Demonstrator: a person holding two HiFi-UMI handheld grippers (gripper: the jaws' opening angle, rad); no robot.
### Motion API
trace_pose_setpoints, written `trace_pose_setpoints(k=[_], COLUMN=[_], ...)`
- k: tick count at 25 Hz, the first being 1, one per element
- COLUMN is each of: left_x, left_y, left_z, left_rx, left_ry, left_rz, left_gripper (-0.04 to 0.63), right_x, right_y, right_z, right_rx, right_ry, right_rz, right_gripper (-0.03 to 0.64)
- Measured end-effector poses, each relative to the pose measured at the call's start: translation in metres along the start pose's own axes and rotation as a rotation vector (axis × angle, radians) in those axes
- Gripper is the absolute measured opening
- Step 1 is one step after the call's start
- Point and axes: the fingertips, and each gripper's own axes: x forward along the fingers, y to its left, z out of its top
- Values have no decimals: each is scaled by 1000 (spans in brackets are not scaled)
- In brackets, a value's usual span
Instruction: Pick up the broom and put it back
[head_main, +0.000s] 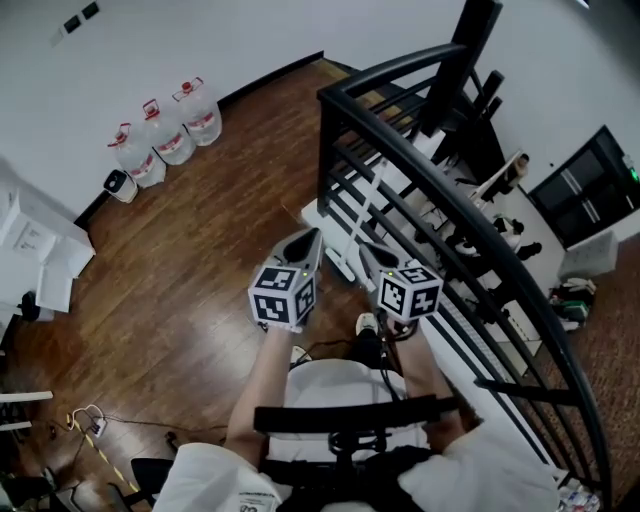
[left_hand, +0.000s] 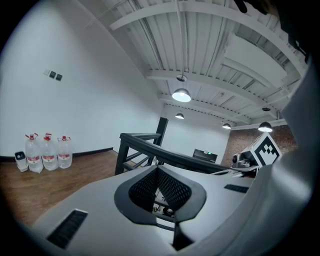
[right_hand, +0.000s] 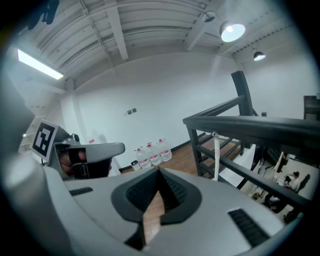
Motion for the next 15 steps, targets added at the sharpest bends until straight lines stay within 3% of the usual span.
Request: trace_pose_setpoints(k=[15], left_x=[34], left_y=[-9], left_z=[17], left_rx=[15], left_ry=[-2], left_rz=[-12], left_gripper=[0], right_x=[10], right_y=[-21], right_z=[30], right_rx=[-8], right_ry=[-19], right_rz=[19], right_gripper=[15])
